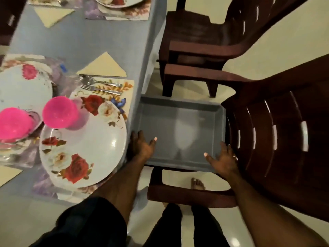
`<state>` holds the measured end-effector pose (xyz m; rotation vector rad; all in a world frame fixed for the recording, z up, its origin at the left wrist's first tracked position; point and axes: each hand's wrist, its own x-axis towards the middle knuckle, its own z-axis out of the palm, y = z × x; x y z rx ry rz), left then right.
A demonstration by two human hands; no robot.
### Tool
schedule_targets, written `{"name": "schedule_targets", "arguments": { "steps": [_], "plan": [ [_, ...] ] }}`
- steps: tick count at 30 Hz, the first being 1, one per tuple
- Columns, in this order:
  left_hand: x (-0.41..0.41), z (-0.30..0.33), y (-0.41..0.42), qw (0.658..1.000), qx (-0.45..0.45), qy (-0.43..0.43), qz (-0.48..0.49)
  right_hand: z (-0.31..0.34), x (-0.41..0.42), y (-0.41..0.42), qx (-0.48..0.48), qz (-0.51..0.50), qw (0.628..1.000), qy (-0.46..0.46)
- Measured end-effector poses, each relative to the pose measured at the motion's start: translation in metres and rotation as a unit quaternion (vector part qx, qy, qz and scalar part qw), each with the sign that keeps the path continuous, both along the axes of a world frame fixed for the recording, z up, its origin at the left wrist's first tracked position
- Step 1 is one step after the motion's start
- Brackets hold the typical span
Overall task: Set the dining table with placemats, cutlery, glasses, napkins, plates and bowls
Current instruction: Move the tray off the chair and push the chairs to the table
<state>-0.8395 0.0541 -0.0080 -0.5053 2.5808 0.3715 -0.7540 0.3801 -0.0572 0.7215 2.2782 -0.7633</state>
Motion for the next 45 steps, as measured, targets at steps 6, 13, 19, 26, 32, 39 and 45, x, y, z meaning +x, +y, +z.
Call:
{"name": "schedule_targets", "arguments": {
  "steps": [6, 13, 19, 26, 32, 39, 45],
  "plan": [
    [-0.024, -0.043, 0.006, 0.980, 0.027, 0.056, 0.191, -0.052, -0.025, 0.015, -0.105, -0.242, 0.965, 0.007],
    [-0.033, -0.044, 0.006, 0.946, 0.087, 0.053, 0.306, -0.006, -0.032, 0.019, -0.016, -0.283, 0.955, 0.089],
    [-0.012, 0.013, 0.018, 0.937, 0.171, 0.011, 0.303, 0.102, -0.017, 0.044, 0.102, -0.243, 0.949, 0.171],
    [0.014, 0.116, 0.047, 0.937, 0.245, -0.002, 0.249, 0.222, -0.002, 0.079, 0.150, -0.250, 0.922, 0.255],
    [0.013, 0.180, 0.069, 0.924, 0.295, 0.003, 0.244, 0.281, -0.015, 0.114, 0.137, -0.240, 0.905, 0.322],
    [0.028, 0.215, 0.045, 0.921, 0.220, 0.095, 0.307, 0.317, -0.046, 0.141, 0.054, -0.172, 0.933, 0.310],
    [0.108, 0.282, 0.050, 0.893, 0.146, 0.142, 0.401, 0.338, -0.059, 0.127, -0.008, -0.068, 0.958, 0.279]
  ]
}}
